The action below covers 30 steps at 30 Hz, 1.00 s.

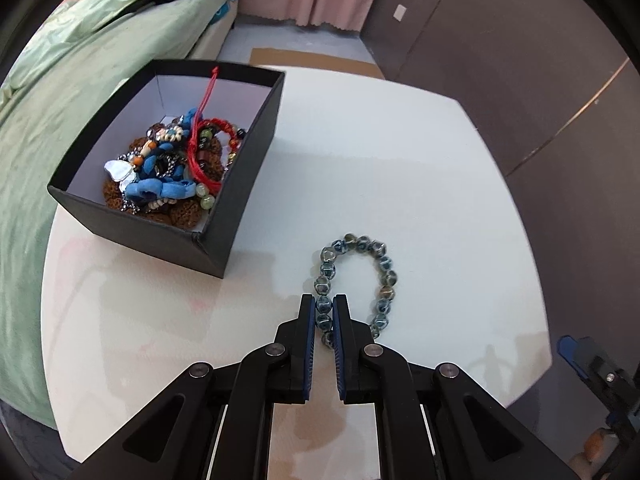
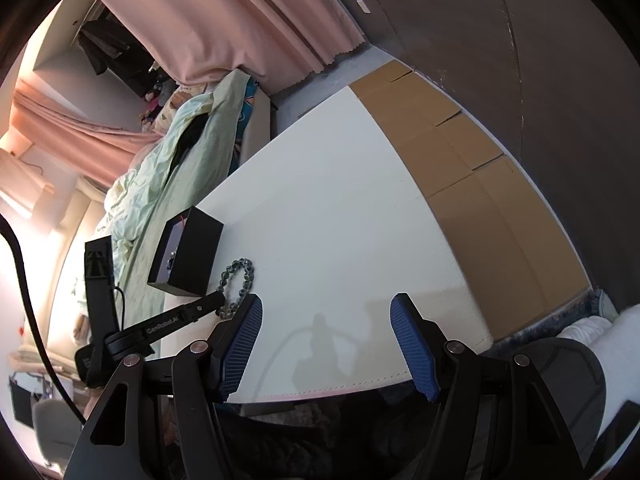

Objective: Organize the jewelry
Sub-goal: 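Close the left tool on the grey bead bracelet and lift it, then carry the bead bracelet over the black box and open the left tool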

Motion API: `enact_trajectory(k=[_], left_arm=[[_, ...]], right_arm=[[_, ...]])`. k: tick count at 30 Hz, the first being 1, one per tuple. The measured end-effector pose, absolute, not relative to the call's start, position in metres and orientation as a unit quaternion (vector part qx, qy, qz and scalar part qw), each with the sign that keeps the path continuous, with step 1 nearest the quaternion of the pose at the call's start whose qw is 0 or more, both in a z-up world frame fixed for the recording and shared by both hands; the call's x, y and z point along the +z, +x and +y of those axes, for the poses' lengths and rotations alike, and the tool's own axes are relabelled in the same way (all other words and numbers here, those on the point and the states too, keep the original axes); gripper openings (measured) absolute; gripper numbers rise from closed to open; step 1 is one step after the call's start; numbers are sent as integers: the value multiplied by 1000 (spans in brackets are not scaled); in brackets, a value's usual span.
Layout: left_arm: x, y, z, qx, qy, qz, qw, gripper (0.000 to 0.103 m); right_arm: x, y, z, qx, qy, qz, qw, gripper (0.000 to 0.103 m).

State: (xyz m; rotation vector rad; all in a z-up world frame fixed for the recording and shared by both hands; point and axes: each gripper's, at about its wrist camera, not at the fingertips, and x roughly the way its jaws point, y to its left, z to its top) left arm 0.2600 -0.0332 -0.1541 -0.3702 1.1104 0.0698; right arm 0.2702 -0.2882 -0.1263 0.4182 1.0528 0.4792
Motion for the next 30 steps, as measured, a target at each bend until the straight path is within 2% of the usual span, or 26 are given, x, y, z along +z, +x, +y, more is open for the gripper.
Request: enact_trajectory(k=[16, 30], left_arm=[[-62, 253, -19, -14, -176, 440, 881, 8], [-31, 268, 24, 12, -162, 409, 898, 8]], right_arm=[[-121, 270, -283, 232, 188, 491, 819, 68], [-127, 271, -280, 233, 188, 495, 816, 68]])
